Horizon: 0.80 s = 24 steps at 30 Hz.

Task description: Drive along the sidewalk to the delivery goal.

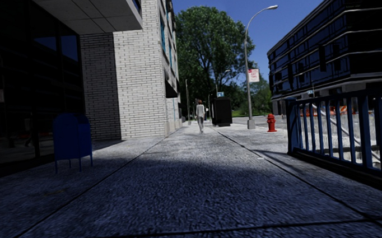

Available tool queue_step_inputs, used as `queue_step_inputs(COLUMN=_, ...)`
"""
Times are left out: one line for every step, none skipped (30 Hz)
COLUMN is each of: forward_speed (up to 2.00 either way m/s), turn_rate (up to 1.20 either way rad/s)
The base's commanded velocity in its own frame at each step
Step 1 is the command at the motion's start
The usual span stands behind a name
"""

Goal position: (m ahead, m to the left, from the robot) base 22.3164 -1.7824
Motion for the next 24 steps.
queue_step_inputs(forward_speed=2.0, turn_rate=0.0)
queue_step_inputs(forward_speed=2.0, turn_rate=0.0)
queue_step_inputs(forward_speed=2.0, turn_rate=0.0)
queue_step_inputs(forward_speed=2.0, turn_rate=0.0)
queue_step_inputs(forward_speed=2.0, turn_rate=0.0)
queue_step_inputs(forward_speed=2.0, turn_rate=0.0)
queue_step_inputs(forward_speed=2.0, turn_rate=0.0)
queue_step_inputs(forward_speed=2.0, turn_rate=0.0)
queue_step_inputs(forward_speed=2.0, turn_rate=0.0)
queue_step_inputs(forward_speed=2.0, turn_rate=0.0)
queue_step_inputs(forward_speed=2.0, turn_rate=0.0)
queue_step_inputs(forward_speed=2.0, turn_rate=0.0)
queue_step_inputs(forward_speed=2.0, turn_rate=0.0)
queue_step_inputs(forward_speed=2.0, turn_rate=0.0)
queue_step_inputs(forward_speed=2.0, turn_rate=0.0)
queue_step_inputs(forward_speed=2.0, turn_rate=0.0)
queue_step_inputs(forward_speed=2.0, turn_rate=0.0)
queue_step_inputs(forward_speed=2.0, turn_rate=0.0)
queue_step_inputs(forward_speed=2.0, turn_rate=0.0)
queue_step_inputs(forward_speed=2.0, turn_rate=0.0)
queue_step_inputs(forward_speed=2.0, turn_rate=0.0)
queue_step_inputs(forward_speed=2.0, turn_rate=0.0)
queue_step_inputs(forward_speed=2.0, turn_rate=0.0)
queue_step_inputs(forward_speed=2.0, turn_rate=0.0)
